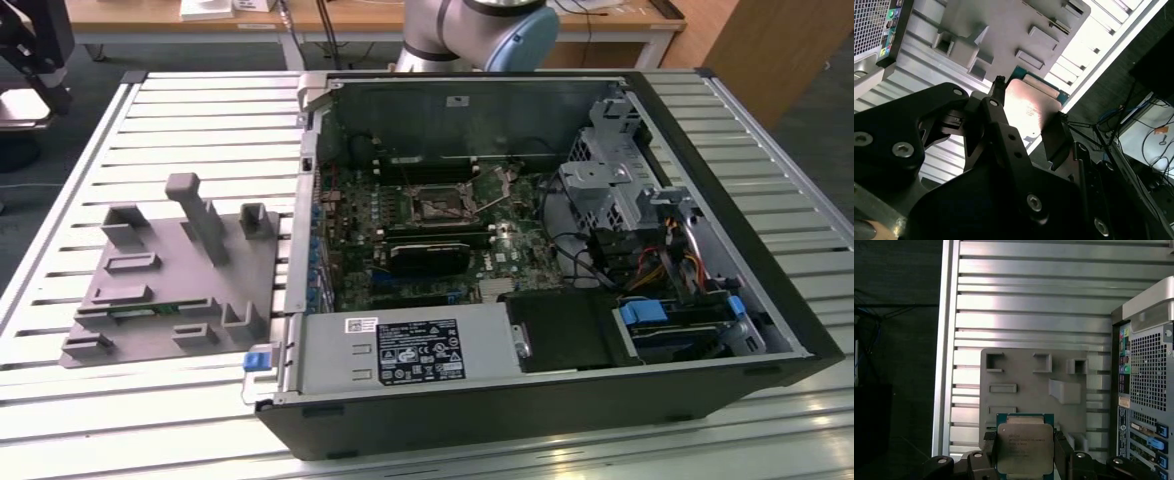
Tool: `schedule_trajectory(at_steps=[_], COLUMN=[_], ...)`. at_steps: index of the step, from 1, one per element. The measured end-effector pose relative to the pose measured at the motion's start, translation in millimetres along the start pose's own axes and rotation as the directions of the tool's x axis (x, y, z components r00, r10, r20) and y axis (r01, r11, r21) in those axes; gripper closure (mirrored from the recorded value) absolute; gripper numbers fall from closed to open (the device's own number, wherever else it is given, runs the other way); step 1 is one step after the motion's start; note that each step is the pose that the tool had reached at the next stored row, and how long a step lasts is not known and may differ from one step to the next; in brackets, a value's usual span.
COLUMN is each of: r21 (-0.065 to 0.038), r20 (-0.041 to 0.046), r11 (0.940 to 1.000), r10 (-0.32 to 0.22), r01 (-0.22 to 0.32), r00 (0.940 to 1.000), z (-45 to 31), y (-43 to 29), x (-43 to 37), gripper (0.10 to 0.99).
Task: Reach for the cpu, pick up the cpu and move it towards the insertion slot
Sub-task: 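Pick up the cpu and move it towards the insertion slot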
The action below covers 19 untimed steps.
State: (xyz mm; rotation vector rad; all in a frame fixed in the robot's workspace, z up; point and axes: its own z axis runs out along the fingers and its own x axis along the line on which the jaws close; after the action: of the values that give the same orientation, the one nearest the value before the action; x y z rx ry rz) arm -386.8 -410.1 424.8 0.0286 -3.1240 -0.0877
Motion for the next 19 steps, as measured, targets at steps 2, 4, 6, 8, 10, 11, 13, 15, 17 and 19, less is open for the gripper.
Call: schedule_trajectory(at_steps=[2, 4, 6, 8, 10, 11, 13, 15, 17, 19], r21=[0.0, 0.0, 0.0, 0.0, 0.0, 0.0, 0.0, 0.0, 0.0, 0.0], r20=[0.0, 0.0, 0.0, 0.0, 0.0001, 0.0001, 0.0, 0.0, 0.0, 0.0001], r11=[1.0, 1.0, 1.0, 1.0, 1.0, 1.0, 1.0, 1.0, 1.0, 1.0], r10=[0.0, 0.0, 0.0, 0.0, 0.0, 0.0, 0.0, 0.0, 0.0, 0.0], r01=[0.0, 0.0, 0.0, 0.0, 0.0, 0.0, 0.0, 0.0, 0.0, 0.0], r00=[1.0, 1.0, 1.0, 1.0, 1.0, 1.0, 1.0, 1.0, 1.0, 1.0], z=[-0.1, -0.1, -0.1, -0.2, -0.1, -0.1, -0.2, -0.2, -0.2, -0.2], y=[0.0, -0.1, -0.1, -0.1, -0.2, -0.2, -0.2, -0.3, -0.3, -0.3], x=[-2.6, -4.8, -6.6, -8.5, -10.3, -11.1, -13.3, -15.5, -17.3, -18.8], gripper=[0.545, 0.545, 0.545, 0.545, 0.545, 0.545, 0.545, 0.545, 0.545, 0.545])
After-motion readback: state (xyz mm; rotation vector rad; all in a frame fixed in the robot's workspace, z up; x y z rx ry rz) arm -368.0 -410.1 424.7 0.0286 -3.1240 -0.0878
